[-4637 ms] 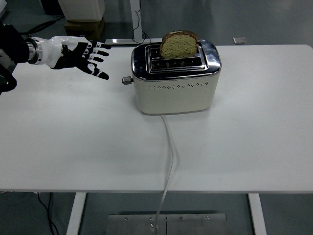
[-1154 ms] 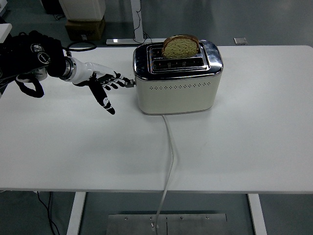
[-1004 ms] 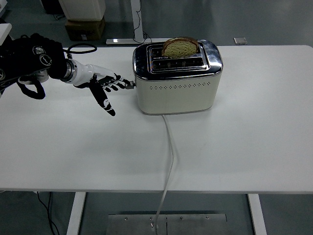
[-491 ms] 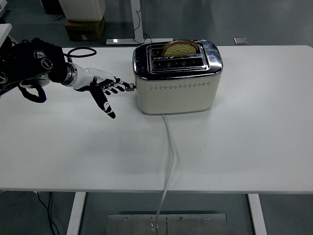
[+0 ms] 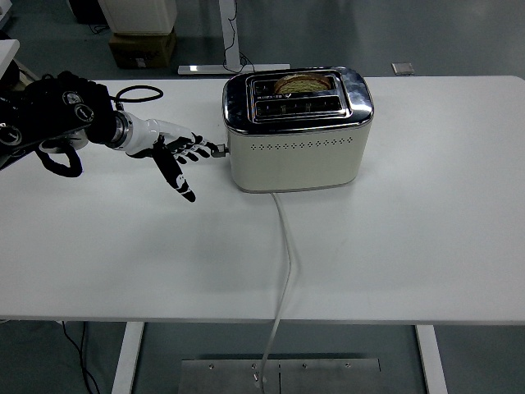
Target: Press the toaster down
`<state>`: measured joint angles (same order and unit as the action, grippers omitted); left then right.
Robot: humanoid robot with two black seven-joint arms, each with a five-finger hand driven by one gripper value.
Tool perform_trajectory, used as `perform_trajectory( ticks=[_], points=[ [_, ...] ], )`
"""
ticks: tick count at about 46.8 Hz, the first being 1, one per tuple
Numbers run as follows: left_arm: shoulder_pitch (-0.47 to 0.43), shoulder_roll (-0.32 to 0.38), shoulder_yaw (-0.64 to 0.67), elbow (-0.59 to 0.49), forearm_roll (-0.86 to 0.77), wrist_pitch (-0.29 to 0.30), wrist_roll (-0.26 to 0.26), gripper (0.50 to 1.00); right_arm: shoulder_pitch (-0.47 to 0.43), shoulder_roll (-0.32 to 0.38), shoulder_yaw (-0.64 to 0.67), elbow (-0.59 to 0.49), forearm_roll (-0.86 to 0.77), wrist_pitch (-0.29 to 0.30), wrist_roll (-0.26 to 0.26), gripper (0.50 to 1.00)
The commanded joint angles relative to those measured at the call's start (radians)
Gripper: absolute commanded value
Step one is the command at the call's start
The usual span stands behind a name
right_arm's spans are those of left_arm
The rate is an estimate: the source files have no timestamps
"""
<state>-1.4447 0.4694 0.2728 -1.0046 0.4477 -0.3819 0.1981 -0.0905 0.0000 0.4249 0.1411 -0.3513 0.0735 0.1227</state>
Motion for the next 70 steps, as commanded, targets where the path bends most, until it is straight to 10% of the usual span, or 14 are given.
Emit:
perform_trajectory(
  ticks=[1,47,70],
  points=[
    [0.001,0.0,0.0,0.0,0.0,0.001,0.0,1.0,0.0,0.0,0.0,0.0,0.0,0.0,0.0,1.0],
    [0.047,0.02,0.0,0.0,-0.001,0.008,0.0,1.0,-0.006,0.0,0.0,0.0,0.0,0.0,0.0,1.0],
    [0.003,0.172,-0.09,-0.002,-0.061,-0.005,0.0,1.0,-0.006,0.0,-0.002,0.0,0.0,0.0,0.0,1.0]
  ],
)
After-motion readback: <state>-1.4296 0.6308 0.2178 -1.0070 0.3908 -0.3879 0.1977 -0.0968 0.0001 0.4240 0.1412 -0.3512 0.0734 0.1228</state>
